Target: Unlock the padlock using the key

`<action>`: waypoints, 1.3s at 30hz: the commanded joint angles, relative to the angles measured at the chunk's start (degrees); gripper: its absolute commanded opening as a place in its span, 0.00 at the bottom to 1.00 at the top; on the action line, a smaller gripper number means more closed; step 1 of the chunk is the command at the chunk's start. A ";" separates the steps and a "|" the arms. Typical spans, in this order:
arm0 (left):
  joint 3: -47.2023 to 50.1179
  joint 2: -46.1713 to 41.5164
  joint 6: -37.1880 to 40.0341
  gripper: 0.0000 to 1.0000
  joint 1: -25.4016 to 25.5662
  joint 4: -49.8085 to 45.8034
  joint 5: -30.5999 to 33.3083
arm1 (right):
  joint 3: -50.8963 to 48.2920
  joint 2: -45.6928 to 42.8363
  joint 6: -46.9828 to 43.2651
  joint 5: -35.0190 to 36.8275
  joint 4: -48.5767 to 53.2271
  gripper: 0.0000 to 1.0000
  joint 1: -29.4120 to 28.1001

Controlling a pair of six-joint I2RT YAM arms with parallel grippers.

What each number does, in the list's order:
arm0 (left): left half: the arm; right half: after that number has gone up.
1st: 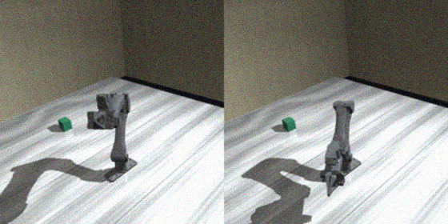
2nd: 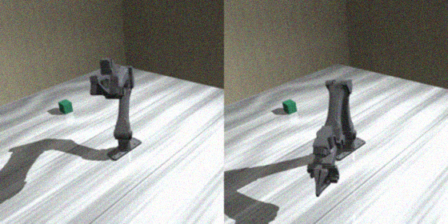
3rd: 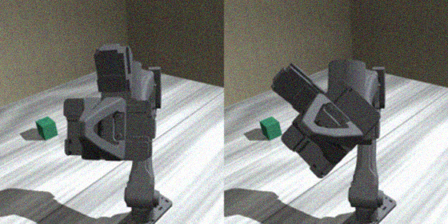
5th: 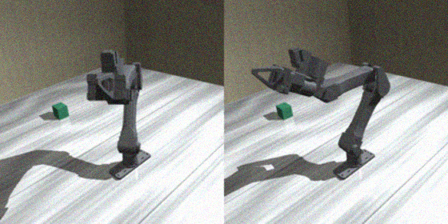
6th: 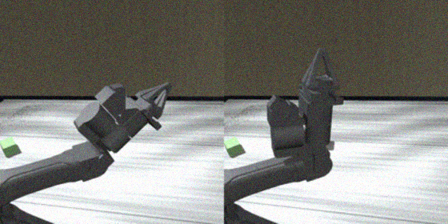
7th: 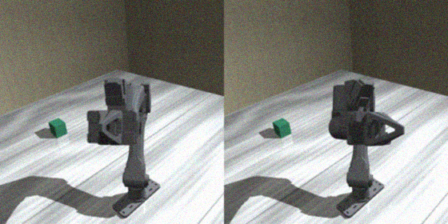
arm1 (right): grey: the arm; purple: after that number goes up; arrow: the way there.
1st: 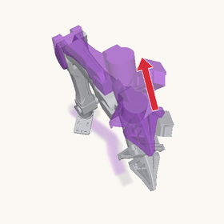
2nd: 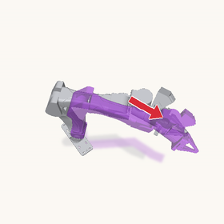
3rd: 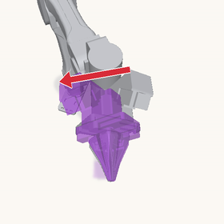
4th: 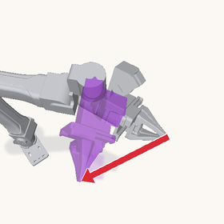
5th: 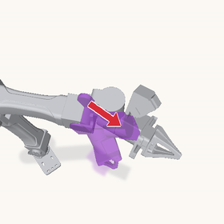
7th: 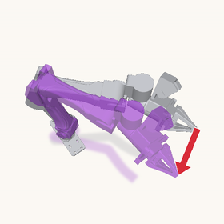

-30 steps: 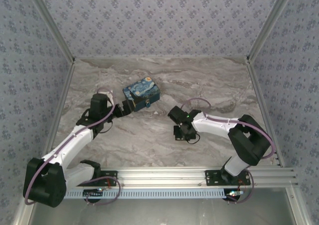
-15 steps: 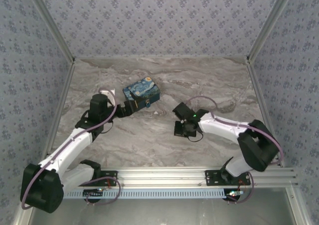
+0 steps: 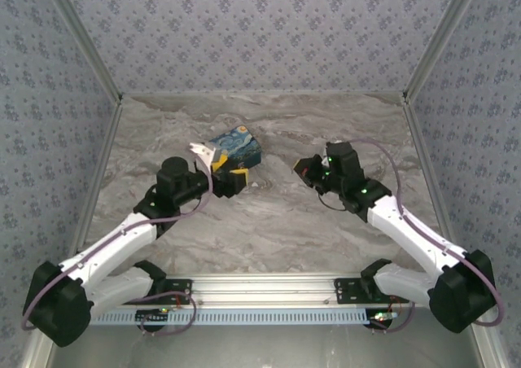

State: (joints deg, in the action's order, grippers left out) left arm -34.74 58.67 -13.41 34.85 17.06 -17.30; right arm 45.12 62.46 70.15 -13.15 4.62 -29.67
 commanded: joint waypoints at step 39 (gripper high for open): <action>-16.41 21.27 17.30 0.31 8.03 12.43 -7.97 | 0.70 -6.24 16.35 2.14 -13.06 0.00 -6.19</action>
State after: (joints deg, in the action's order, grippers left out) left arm -48.64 79.42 3.38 42.50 27.22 -23.59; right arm 45.28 57.58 85.78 -12.60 -7.66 -35.57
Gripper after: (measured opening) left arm 0.320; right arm 0.061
